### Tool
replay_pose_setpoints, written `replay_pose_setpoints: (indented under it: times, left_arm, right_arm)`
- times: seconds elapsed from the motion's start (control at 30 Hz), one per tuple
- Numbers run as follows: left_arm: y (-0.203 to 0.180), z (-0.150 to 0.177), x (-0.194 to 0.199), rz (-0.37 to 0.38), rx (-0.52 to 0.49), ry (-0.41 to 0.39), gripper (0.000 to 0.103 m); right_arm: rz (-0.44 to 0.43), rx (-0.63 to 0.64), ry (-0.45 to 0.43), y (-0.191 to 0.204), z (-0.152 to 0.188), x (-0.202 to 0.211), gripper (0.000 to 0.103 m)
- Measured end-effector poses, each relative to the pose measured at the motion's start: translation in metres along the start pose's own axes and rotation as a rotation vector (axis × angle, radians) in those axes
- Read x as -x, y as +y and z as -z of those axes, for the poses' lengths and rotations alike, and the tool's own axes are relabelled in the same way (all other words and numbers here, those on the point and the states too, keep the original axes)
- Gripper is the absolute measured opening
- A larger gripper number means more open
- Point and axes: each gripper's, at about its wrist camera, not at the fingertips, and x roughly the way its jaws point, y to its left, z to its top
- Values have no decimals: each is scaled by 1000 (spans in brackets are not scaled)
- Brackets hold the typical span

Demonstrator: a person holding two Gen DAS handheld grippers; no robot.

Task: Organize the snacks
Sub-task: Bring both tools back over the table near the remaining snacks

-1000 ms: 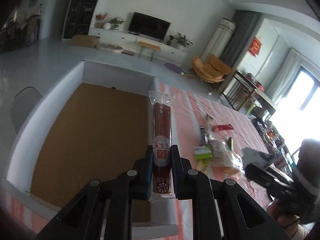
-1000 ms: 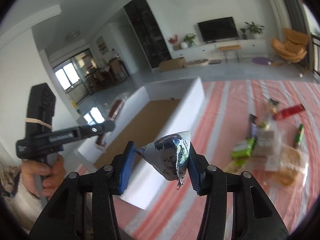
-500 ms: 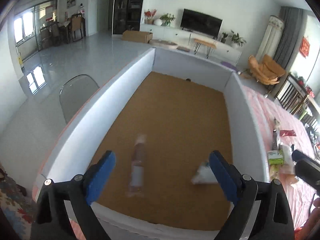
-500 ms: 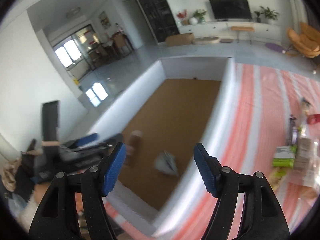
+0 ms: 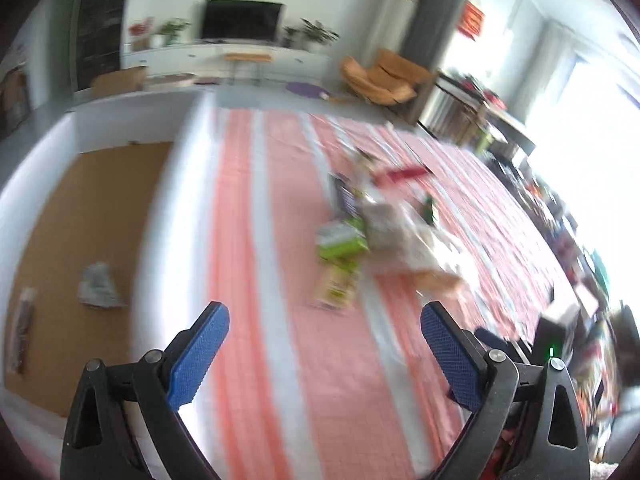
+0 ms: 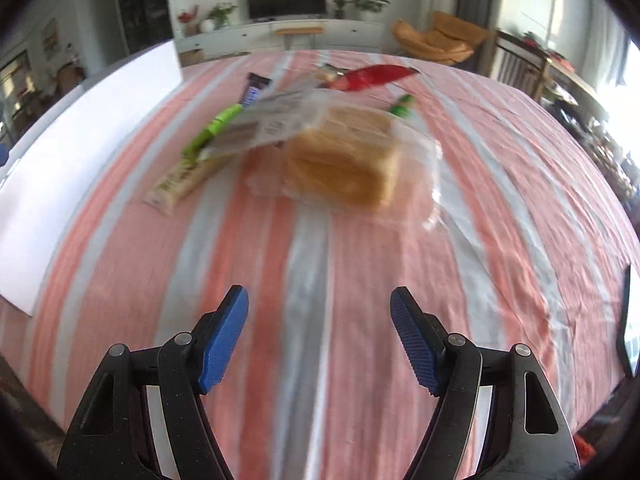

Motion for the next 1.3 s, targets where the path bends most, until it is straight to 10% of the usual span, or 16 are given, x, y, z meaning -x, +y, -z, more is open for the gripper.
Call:
replay_pose_setpoints:
  times: [0.47,1.3]
  left_arm:
    - [-42,43,-110,-157,-109,116,96]
    - [-37,53,-120,-219,-152,83,103]
  right_arm:
    - [33,-114,-17,-31,-6,-11,77]
    - [69,-62,0,-20,-4,-18,85]
